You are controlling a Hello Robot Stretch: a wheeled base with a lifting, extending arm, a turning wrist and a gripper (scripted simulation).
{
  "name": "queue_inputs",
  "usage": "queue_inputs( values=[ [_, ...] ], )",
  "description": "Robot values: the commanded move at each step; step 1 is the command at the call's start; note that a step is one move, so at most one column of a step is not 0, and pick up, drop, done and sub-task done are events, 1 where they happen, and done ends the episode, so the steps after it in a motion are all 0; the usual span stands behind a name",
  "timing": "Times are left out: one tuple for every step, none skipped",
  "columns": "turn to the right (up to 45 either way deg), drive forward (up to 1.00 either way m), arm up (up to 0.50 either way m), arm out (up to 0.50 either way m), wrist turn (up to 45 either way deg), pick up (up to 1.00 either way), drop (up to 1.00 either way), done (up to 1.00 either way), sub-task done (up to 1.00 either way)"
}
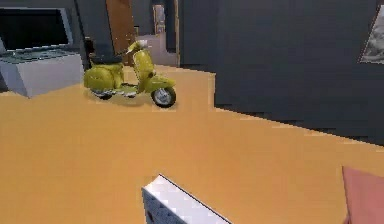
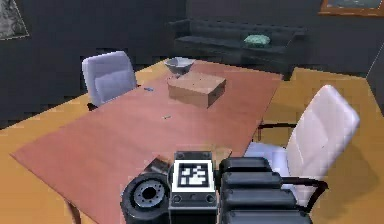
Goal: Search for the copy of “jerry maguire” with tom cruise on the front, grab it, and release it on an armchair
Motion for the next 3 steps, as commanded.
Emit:
queue_inputs(
  values=[
    [0.0, 1.0, 0.0, 0.0, 0.0, 0.0, 0.0, 0.0, 0.0],
    [0.0, 1.0, 0.0, 0.0, 0.0, 0.0, 0.0, 0.0, 0.0],
    [0.0, 0.9, 0.0, 0.0, 0.0, 0.0, 0.0, 0.0, 0.0]
  ],
)
